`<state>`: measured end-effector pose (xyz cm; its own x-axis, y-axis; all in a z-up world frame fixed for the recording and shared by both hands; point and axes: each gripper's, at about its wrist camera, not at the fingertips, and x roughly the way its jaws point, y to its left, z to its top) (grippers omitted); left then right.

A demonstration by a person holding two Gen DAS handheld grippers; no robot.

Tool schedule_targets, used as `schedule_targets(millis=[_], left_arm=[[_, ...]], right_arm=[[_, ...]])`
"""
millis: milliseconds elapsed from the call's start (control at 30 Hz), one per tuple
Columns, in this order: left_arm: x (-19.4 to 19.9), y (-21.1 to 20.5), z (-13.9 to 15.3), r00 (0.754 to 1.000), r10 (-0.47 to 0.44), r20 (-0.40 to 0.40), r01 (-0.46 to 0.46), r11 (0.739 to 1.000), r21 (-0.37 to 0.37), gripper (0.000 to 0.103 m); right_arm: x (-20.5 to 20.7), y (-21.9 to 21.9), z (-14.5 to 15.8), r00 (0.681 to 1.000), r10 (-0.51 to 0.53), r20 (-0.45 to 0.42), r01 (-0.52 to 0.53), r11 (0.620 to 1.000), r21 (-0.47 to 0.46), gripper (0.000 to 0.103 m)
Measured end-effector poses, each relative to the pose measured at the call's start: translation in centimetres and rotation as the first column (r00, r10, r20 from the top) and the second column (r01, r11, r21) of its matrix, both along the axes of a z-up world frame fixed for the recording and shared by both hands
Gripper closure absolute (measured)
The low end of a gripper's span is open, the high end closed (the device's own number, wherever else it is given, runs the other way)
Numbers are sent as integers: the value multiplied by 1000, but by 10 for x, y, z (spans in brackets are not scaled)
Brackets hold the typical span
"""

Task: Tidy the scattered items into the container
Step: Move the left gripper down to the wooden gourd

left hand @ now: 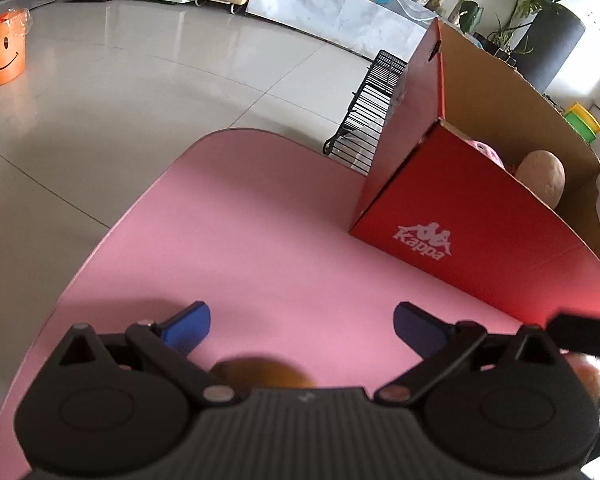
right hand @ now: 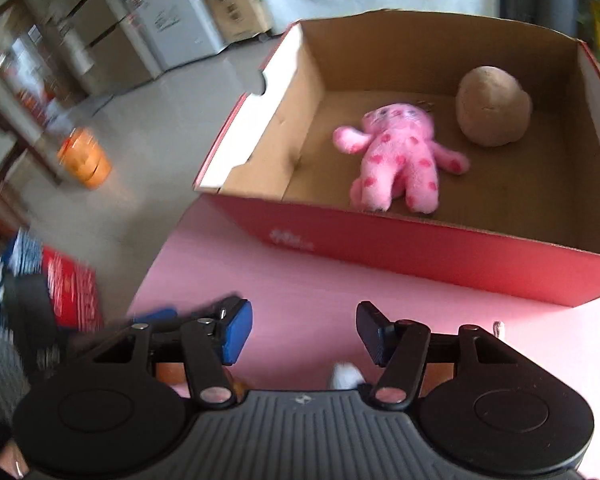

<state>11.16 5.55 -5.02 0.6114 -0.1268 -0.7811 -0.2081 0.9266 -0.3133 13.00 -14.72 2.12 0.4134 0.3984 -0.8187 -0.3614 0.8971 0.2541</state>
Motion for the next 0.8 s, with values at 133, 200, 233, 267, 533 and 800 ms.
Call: schedule_targets(millis=[133, 200, 233, 267, 533, 800], left_arm=[[-3, -3, -1, 999, -23, 25, 23, 1000, 7, 3], [-3, -6, -1, 998, -46, 34, 45, 999, 29, 3], [-4, -8, -1, 998, -57, 38, 56, 998, 40, 2], [-5, -8, -2, 997, -64, 43, 62, 997, 42, 1], [0, -4, 4, 996, -69, 55, 71, 997, -33, 1], [-5, 25, 22, 998, 59, -12, -59, 998, -11, 1]], right_arm=[[-17, 12, -9, 991, 137, -12, -137, 989, -60, 44], [-23, 20, -15, 980, 194, -34, -196, 978, -73, 44], [-26, 24, -18, 974, 223, -46, -226, 971, -79, 44], [-29, 28, -21, 966, 251, -58, -255, 963, -85, 44], [-38, 45, -37, 937, 340, -83, -347, 932, -104, 44], [-44, 60, -45, 918, 393, -42, -395, 909, -131, 44]])
